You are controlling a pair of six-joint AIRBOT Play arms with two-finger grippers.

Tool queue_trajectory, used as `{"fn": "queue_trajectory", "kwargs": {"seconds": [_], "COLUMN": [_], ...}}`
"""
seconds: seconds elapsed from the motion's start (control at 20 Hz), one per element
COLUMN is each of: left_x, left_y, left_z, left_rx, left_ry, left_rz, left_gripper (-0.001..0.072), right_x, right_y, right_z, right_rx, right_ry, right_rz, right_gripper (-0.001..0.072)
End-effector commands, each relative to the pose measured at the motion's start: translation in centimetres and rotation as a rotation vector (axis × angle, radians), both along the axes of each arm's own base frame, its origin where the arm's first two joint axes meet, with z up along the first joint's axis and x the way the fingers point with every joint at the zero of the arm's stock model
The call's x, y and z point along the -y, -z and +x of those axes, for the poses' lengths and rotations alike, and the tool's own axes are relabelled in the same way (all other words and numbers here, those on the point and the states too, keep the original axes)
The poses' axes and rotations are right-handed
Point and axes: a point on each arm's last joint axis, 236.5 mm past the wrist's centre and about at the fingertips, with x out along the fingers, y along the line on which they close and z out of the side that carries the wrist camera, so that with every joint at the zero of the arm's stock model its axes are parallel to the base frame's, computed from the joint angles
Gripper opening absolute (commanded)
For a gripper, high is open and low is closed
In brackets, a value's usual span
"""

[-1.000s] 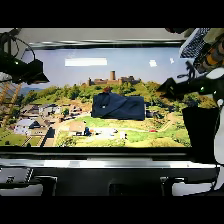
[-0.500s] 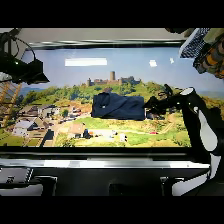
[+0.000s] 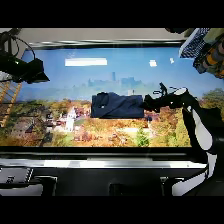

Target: Fold the clothes and pants, and hang the long-sleeved shirts on hangers.

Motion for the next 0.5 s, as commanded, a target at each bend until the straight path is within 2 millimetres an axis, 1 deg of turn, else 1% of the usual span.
{"fn": "queue_trajectory", "kwargs": {"seconds": [0.0,0.1,0.2,0.3,0.4,0.45], "left_x": [0.0,0.0,0.0,0.0,0.0,0.0], "left_y": [0.0,0.0,0.0,0.0,0.0,0.0], "left_z": [0.1,0.1,0.1,0.1,0.1,0.1], "left_rx": [0.003,0.003,0.003,0.004,0.004,0.004], "left_ry": [-0.001,-0.001,0.000,0.001,0.001,0.001], "left_rz": [0.000,0.000,0.000,0.001,0.001,0.001], "left_gripper": [0.0014,0.0014,0.0013,0.0014,0.0014,0.0013], "right_x": [-1.0,0.1,1.7,4.6,8.1,10.2], "right_y": [-4.7,-8.4,-11.8,-15.1,-17.8,-19.1], "right_z": [2.0,3.6,5.2,7.0,8.5,9.0], "right_rx": [0.076,0.109,0.144,0.192,0.235,0.251], "right_ry": [0.032,0.069,0.109,0.182,0.264,0.311], "right_rz": [0.085,0.101,0.097,0.066,0.025,0.001], "right_gripper": [0.0025,0.0025,0.0025,0.0025,0.0025,0.0025]}}
